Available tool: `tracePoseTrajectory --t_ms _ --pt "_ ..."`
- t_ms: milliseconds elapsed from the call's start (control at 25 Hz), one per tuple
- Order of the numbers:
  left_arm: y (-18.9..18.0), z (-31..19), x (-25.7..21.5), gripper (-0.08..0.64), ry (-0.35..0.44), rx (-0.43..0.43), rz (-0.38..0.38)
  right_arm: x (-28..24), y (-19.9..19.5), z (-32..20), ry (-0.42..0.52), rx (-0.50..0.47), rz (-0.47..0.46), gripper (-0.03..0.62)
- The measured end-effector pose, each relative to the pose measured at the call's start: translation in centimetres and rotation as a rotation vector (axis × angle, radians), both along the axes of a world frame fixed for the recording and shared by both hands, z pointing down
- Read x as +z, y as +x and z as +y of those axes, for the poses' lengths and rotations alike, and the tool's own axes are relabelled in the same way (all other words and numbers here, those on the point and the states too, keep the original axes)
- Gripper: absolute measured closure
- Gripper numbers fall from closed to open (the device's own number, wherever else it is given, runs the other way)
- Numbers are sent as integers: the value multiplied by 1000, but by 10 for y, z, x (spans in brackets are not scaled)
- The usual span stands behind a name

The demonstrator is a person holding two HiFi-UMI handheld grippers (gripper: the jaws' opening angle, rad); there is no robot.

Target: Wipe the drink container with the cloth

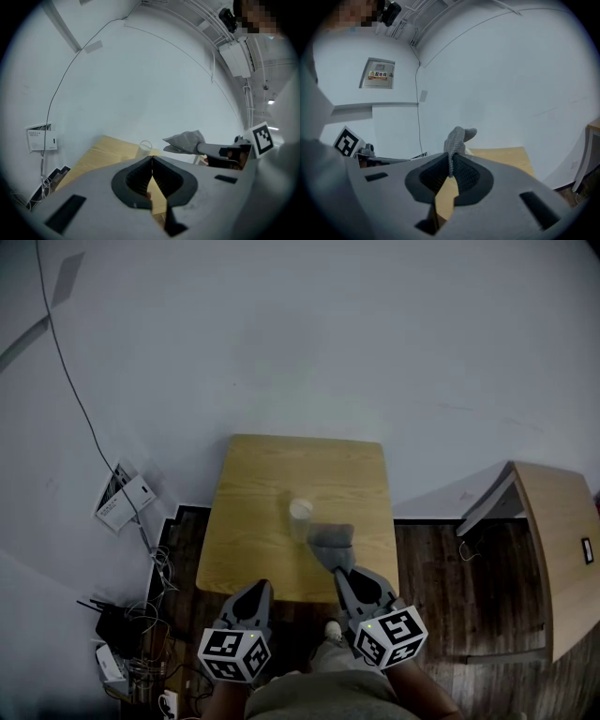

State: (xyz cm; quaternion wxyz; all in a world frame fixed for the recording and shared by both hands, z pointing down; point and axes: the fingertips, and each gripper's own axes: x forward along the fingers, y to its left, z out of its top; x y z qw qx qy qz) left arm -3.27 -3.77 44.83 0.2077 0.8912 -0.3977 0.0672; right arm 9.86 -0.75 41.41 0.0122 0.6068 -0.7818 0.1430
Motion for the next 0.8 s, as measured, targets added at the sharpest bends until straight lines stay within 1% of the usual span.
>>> tracePoseTrajectory --t_ms 200,280,560,800 --pt "14 -20 0 558 1 -71 -4 2 26 -34 10 -37 80 578" --pt "17 -27 1 558 0 -105 -2 6 33 -48 8 -58 99 578" --pt "24 -43 3 558 -3 -218 1 21 57 -94 8 -104 128 578" --pt "29 -53 11 558 -12 -290 -6 45 61 -125 -29 -160 154 578"
